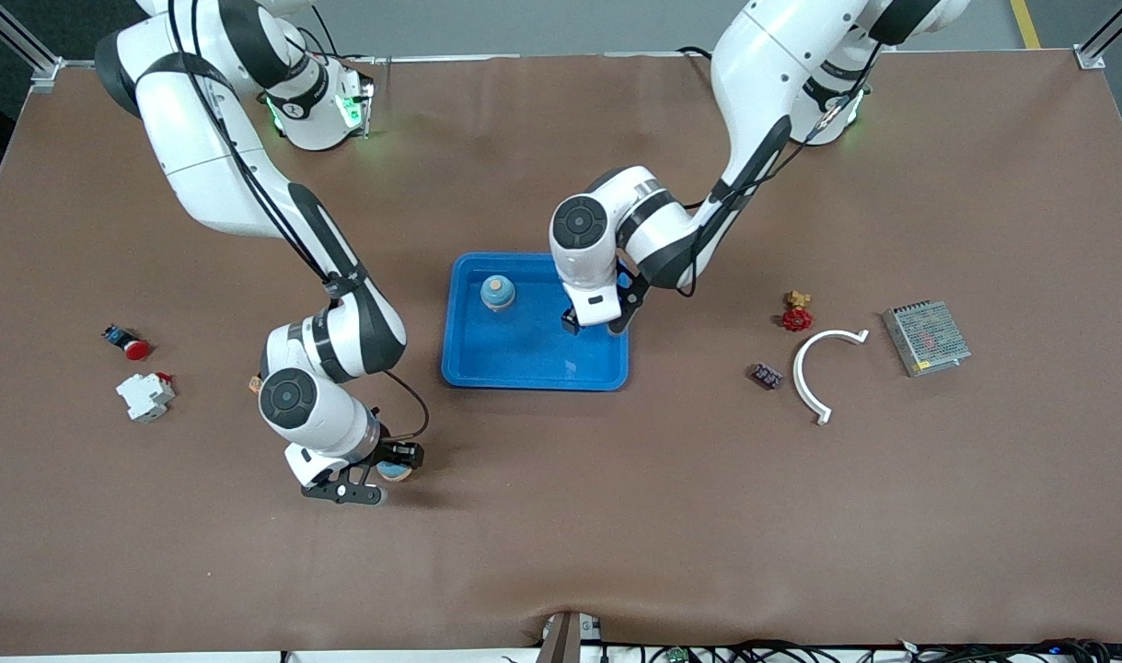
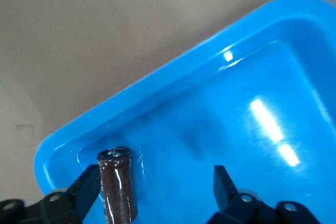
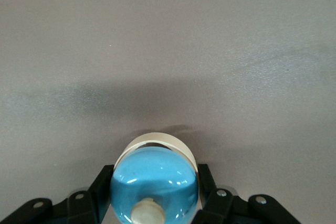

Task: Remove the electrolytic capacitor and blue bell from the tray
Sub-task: 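Release the capacitor by the white arc and reach the left gripper to the tray, then lower the bell with the right gripper while the left gripper grasps the capacitor, then grasp the second bell with the right gripper while the left gripper lifts the capacitor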

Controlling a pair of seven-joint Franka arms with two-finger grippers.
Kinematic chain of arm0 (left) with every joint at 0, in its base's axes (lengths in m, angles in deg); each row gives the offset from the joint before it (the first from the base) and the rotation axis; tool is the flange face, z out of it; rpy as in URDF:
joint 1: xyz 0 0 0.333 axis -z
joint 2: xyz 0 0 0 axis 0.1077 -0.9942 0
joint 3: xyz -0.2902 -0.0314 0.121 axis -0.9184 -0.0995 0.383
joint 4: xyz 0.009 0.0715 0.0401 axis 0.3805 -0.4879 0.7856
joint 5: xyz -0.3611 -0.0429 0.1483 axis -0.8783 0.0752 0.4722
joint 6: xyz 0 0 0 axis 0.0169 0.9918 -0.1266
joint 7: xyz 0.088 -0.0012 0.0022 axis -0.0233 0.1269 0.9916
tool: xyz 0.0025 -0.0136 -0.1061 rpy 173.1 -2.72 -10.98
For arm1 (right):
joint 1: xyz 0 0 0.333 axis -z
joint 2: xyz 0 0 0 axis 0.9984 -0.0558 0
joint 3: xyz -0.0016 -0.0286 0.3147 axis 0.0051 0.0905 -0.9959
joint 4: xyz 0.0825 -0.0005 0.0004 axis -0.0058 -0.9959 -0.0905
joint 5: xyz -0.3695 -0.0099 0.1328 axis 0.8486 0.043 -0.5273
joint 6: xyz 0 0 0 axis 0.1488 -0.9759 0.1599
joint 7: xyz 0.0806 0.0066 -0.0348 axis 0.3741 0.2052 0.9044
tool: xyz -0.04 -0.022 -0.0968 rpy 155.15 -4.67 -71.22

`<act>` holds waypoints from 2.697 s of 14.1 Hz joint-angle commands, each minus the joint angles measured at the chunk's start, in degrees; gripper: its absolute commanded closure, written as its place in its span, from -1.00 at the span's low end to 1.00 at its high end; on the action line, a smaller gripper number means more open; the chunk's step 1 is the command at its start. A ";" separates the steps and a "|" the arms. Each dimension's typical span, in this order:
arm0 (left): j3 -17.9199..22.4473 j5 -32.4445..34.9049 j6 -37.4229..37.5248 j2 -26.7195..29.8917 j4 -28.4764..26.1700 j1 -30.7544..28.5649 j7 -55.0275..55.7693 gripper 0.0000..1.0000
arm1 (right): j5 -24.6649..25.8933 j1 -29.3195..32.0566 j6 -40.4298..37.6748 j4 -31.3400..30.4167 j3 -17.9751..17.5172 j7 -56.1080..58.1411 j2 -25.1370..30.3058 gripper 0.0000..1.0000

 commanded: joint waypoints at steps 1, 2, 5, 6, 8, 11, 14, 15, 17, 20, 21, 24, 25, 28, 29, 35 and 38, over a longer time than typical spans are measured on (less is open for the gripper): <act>0.45 -0.52 -0.63 0.08 -1.41 0.81 0.22 -0.73 | 0.83 1.20 -0.73 4.40 -0.93 0.49 -3.69 1.00; 0.36 -0.52 -0.63 0.08 -2.12 0.81 0.22 -0.73 | 0.74 1.64 -0.73 4.84 -0.93 0.49 -4.22 1.00; 0.36 -0.61 -0.63 0.08 -2.82 1.77 0.57 -0.68 | 0.83 1.73 -0.73 4.84 -0.93 0.40 -4.58 1.00; 0.36 -0.53 -0.72 -0.01 -2.83 1.78 0.75 -0.57 | 0.92 1.73 -0.73 4.84 -0.93 0.49 -4.58 1.00; 0.36 -0.61 -1.50 -0.27 -2.83 1.78 0.75 0.19 | 0.75 1.73 -0.55 4.67 -0.84 0.93 -4.49 -0.99; 0.36 -0.52 -1.51 -0.01 -2.56 1.78 0.67 1.00 | 0.74 1.64 -1.33 4.67 -0.84 0.93 -3.62 -1.00; 0.36 -0.35 -1.25 0.69 -1.86 1.17 -0.47 1.00 | 0.04 1.29 -6.23 4.58 -0.93 0.41 -0.55 -1.00; 0.54 0.09 -1.24 1.48 -1.25 0.73 -0.65 1.00 | -0.22 1.03 -9.39 4.23 -1.19 -0.21 0.68 -1.00; 0.63 0.09 -0.63 2.97 0.51 -1.11 -2.84 1.00 | 0.39 -0.98 -13.98 1.78 -1.11 -6.42 5.07 -1.00; 0.54 -0.26 1.91 6.31 0.69 -6.64 -9.59 1.00 | 0.74 -5.64 -11.03 -8.66 -0.93 -13.99 12.71 -1.00; 0.54 -0.35 2.62 7.28 0.69 -8.49 -12.40 1.00 | 0.66 -6.52 -8.31 -13.65 -1.02 -16.19 15.43 -1.00; 0.54 -0.35 5.08 9.39 0.78 -13.24 -20.40 1.00 | 0.57 -10.21 3.45 -29.65 -1.11 -21.20 22.48 -1.00; 0.54 -0.26 5.95 9.92 0.69 -15.43 -23.56 1.00 | 0.57 -11.62 6.54 -32.92 -1.11 -23.22 23.36 -1.00; 0.63 -0.17 8.25 10.28 0.60 -21.67 -34.81 1.00 | 0.57 -15.92 9.82 -36.90 -1.02 -29.98 23.81 -1.00; 0.63 0.09 8.34 10.28 0.60 -23.95 -37.71 1.00 | 0.57 -17.33 10.08 -37.17 -1.11 -32.18 23.81 -1.00; 0.98 1.23 9.48 9.93 0.51 -34.16 -54.16 1.00 | 0.57 -21.91 12.01 -39.62 -1.02 -37.12 23.98 -1.00; 0.98 4.03 9.39 9.58 0.17 -38.37 -60.76 1.00 | 0.57 -22.26 18.32 -44.10 -1.02 -37.13 24.07 -1.00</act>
